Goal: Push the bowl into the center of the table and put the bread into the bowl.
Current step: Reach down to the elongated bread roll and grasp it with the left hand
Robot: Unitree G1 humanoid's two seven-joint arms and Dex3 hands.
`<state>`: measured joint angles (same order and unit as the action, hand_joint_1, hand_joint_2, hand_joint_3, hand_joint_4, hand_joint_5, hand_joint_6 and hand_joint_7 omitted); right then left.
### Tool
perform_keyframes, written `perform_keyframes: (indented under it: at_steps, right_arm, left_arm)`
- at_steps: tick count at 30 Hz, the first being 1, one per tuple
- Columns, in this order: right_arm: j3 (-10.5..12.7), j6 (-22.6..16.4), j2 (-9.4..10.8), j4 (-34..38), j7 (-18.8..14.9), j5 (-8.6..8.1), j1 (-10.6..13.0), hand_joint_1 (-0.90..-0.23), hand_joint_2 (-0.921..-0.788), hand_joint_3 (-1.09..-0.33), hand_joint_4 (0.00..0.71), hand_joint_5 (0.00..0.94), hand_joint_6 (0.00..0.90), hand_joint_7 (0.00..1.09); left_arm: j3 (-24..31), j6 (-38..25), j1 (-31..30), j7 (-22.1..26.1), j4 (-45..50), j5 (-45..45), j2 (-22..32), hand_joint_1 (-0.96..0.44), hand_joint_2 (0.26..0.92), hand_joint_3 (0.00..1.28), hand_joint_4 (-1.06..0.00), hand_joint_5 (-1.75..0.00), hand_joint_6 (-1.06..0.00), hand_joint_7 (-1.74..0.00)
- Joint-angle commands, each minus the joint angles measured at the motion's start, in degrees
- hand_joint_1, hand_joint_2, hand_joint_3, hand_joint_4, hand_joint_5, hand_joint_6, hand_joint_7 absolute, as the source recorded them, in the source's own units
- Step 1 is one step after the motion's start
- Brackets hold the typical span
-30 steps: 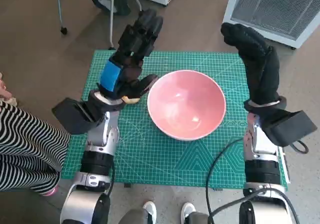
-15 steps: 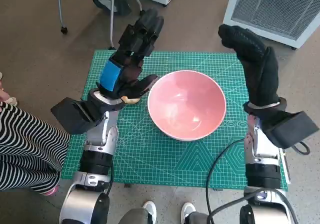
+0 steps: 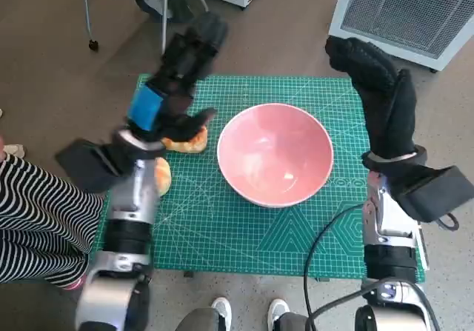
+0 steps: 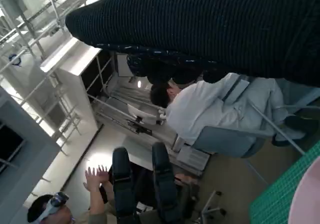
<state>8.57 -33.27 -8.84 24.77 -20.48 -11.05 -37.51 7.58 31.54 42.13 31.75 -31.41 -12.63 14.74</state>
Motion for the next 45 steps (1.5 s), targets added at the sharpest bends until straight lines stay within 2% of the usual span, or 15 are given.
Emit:
perform_keyframes:
  at_steps: [1, 8, 11, 15, 18, 20, 28, 35, 45]
  right_arm:
    - [-0.07, 1.05, -0.43, -0.76, -0.16, -0.67, 1.54, -0.750, -0.921, -0.655, 0.160, 0.003, 0.073, 0.41]
    - [0.03, 1.40, -0.41, -1.96, 0.10, -0.74, 1.87, -0.745, -0.921, -0.651, 0.162, 0.003, 0.077, 0.42]
    - [0.14, 0.93, -0.36, -1.69, 0.16, -0.65, 1.81, -0.741, -0.921, -0.650, 0.163, 0.003, 0.077, 0.43]
    - [0.22, 0.53, -0.28, -1.10, 0.17, -0.61, 1.66, -0.737, -0.921, -0.649, 0.163, 0.003, 0.076, 0.43]
    - [0.30, 0.17, -0.12, -0.32, 0.13, -0.69, 1.46, -0.731, -0.921, -0.648, 0.164, 0.004, 0.075, 0.43]
    - [0.38, 0.02, -0.01, 0.00, 0.17, -0.78, 1.43, -0.731, -0.921, -0.648, 0.165, 0.004, 0.075, 0.43]
    - [0.56, -0.39, 0.14, 0.73, 0.25, -1.03, 1.31, -0.730, -0.921, -0.646, 0.168, 0.004, 0.073, 0.44]
    - [0.69, -0.27, 0.00, 0.91, 0.15, -1.27, 1.33, -0.734, -0.921, -0.646, 0.170, 0.005, 0.072, 0.44]
    - [0.85, -0.10, -0.30, 0.98, -0.06, -1.44, 1.42, -0.736, -0.921, -0.644, 0.172, 0.005, 0.071, 0.45]
  left_arm:
    - [-1.84, 1.27, 3.37, -2.19, -1.44, 10.32, 8.82, -0.71, 0.921, 0.27, -0.09, -0.02, 0.00, -0.38]
    - [-3.54, 0.76, 5.65, -4.34, -4.10, 16.79, 14.11, -0.64, 0.918, 0.09, -0.11, -0.02, -0.01, -0.45]
    - [-4.42, -1.96, 6.91, -3.65, -5.78, 18.28, 16.53, -0.60, 0.904, 0.05, -0.11, -0.01, -0.02, -0.44]
    - [-5.82, -4.81, 8.29, -3.41, -7.15, 20.26, 18.63, -0.56, 0.875, 0.01, -0.12, 0.00, -0.11, -0.34]
    - [-7.74, -8.56, 9.99, -3.94, -9.09, 23.48, 20.48, -0.52, 0.837, 0.00, -0.13, 0.00, -0.21, -0.21]
    - [-9.36, -10.20, 11.27, -4.06, -10.99, 25.73, 21.23, -0.51, 0.826, 0.00, -0.13, 0.00, -0.23, -0.18]
    - [-13.55, -10.31, 14.90, -4.16, -18.02, 30.08, 21.66, -0.40, 0.759, 0.00, -0.16, -0.01, -0.33, -0.07]
    - [-17.24, -8.85, 18.29, -4.25, -24.65, 33.13, 20.97, -0.37, 0.750, 0.00, -0.16, 0.00, -0.34, -0.05]
    - [-22.02, -10.28, 22.02, -5.96, -31.57, 37.49, 18.53, -0.32, 0.754, 0.00, -0.16, 0.00, -0.34, -0.03]
